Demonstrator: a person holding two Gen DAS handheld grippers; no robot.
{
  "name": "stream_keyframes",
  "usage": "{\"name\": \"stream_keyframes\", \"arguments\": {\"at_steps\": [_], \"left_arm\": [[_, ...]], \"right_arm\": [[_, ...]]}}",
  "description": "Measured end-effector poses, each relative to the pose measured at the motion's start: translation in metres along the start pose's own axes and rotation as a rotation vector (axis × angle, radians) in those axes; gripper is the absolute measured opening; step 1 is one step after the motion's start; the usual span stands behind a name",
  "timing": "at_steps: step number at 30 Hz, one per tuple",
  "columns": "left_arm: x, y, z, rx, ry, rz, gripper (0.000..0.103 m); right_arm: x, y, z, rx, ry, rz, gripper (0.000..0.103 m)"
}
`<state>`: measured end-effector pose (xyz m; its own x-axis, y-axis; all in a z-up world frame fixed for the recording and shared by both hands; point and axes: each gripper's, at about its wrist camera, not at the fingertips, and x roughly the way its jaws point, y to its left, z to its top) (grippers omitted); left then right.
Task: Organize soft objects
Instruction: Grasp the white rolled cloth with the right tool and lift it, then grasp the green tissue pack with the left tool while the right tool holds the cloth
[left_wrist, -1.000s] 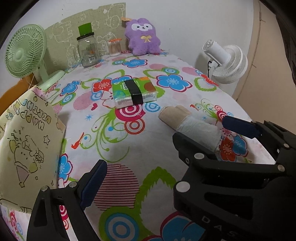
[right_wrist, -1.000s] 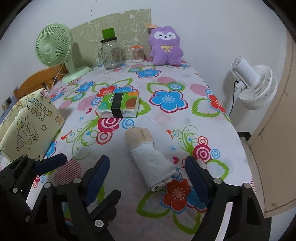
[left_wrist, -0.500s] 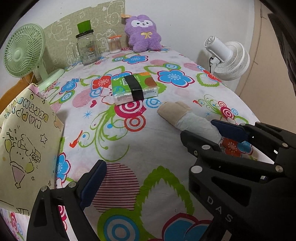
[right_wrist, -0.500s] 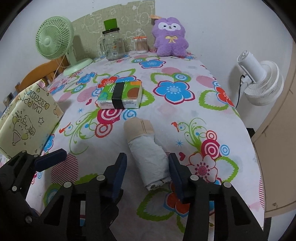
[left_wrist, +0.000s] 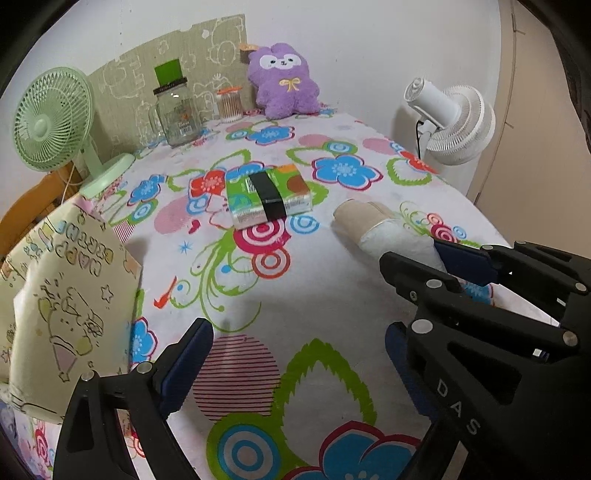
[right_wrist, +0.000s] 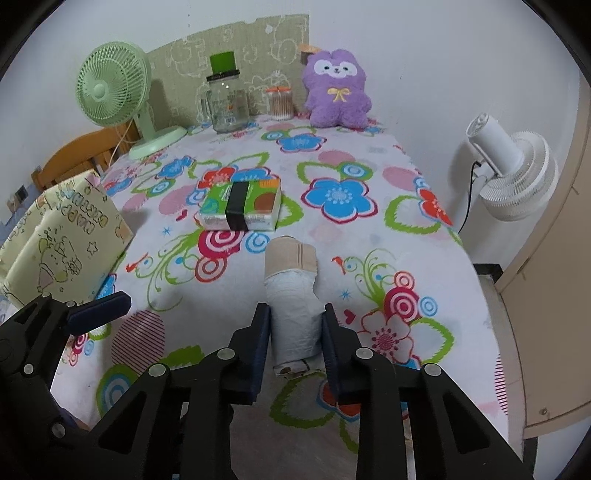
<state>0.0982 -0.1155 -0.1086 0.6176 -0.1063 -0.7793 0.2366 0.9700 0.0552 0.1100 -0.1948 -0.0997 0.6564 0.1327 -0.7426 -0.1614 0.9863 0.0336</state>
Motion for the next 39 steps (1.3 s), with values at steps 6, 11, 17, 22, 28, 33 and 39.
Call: {"name": "stream_keyframes", "arguments": {"at_steps": [6,11,17,22,28,33,39], "left_arm": [[-0.009,-0.001,0.009,-0.002,-0.025,-0.001,0.095],[-0.015,0.0,0.021,-0.007,-0.036,-0.016,0.095],[-0.017,0.0,0.037,-0.023,-0.055,-0.018,0.095],[-0.014,0.002,0.048,-0.05,-0.061,-0.019,0.096],[0.0,0.003,0.062,-0.083,-0.061,-0.013,0.101],[0.014,0.008,0.072,-0.114,-0.058,0.005,0.102],[0.033,0.012,0.081,-0.127,-0.032,0.046,0.102]], "right_arm": [[-0.014,-0.001,0.007,-0.005,-0.035,-0.015,0.029],[-0.024,-0.003,0.016,-0.006,-0.066,-0.018,0.029],[-0.031,-0.008,0.033,0.004,-0.107,-0.026,0.029],[-0.031,-0.012,0.045,0.004,-0.134,-0.023,0.029],[-0.021,-0.016,0.059,0.013,-0.146,-0.018,0.029],[-0.008,-0.02,0.07,0.018,-0.145,-0.023,0.029],[0.015,-0.025,0.079,0.037,-0.121,-0.007,0.029]]}}
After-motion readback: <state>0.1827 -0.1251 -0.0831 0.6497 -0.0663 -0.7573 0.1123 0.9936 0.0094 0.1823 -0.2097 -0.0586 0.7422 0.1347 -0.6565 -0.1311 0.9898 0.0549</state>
